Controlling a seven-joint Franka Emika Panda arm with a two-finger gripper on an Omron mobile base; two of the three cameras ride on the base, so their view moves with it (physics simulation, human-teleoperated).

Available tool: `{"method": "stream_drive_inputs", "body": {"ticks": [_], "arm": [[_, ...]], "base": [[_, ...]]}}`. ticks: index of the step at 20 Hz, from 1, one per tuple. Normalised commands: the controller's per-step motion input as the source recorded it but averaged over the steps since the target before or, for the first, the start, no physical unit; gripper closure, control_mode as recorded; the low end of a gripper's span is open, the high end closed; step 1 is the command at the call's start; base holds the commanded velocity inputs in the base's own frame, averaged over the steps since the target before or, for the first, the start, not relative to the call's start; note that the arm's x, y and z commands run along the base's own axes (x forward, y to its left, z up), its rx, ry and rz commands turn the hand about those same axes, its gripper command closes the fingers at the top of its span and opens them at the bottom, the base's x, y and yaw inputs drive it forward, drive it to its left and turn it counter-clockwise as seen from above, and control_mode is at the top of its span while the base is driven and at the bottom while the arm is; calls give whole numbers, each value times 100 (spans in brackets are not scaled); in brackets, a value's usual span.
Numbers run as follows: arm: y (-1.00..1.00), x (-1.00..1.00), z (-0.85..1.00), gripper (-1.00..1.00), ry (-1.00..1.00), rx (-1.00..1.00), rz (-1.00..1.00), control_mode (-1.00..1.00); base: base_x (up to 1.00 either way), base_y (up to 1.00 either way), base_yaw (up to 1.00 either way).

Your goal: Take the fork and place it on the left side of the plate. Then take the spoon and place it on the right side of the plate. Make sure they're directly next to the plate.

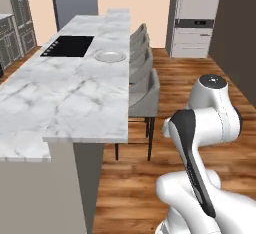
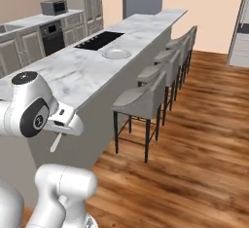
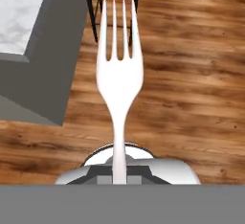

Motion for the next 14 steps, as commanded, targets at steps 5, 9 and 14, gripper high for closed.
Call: {"method": "stream_drive_inputs", "body": {"ticks": [5,9,14], "arm": [[0,0,0,100,0,0,0,100],[0,0,0,100,0,0,0,100],[0,0,0,100,0,0,0,100]], "base": [[50,-100,9],[57,-95,19],[55,-66,36]]}}
